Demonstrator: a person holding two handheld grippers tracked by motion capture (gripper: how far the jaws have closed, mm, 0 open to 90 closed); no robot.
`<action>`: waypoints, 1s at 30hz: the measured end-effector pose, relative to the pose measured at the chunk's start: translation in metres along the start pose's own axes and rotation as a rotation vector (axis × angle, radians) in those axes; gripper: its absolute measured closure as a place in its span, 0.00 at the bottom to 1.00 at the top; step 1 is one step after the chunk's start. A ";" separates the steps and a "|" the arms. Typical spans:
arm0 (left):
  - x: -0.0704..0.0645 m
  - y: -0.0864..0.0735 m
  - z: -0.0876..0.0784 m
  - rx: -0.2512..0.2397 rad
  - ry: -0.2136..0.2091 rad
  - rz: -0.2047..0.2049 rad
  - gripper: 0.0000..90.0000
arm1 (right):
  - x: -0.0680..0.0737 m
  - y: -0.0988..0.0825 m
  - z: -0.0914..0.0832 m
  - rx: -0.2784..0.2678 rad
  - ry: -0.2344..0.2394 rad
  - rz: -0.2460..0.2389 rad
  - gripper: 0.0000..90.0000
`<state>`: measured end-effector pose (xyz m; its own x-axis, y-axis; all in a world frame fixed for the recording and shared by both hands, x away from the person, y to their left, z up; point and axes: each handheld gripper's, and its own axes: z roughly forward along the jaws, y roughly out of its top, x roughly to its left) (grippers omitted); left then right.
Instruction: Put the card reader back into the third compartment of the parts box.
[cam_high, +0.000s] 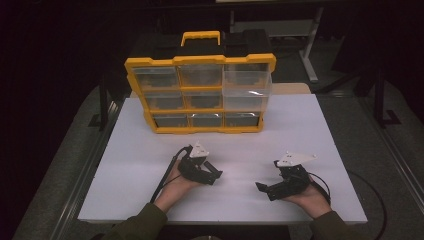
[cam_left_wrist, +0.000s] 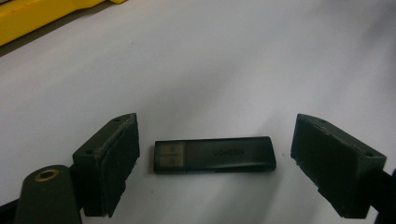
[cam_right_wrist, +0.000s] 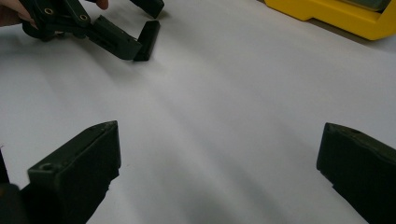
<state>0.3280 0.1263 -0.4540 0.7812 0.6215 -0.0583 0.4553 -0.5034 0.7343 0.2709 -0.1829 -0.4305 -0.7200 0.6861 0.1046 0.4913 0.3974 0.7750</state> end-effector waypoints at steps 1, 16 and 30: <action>0.000 0.000 0.000 0.002 0.000 -0.001 0.17 | 0.000 0.000 0.000 0.000 0.000 0.000 0.00; -0.001 -0.001 0.002 0.010 0.009 -0.003 0.23 | 0.000 0.000 0.000 0.002 0.001 0.001 0.00; -0.006 -0.003 0.003 0.010 0.051 0.035 0.31 | 0.000 0.000 0.000 0.003 0.004 0.002 0.00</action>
<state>0.3234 0.1225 -0.4575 0.7739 0.6333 0.0022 0.4325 -0.5311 0.7286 0.2710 -0.1826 -0.4308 -0.7210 0.6844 0.1082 0.4937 0.3978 0.7733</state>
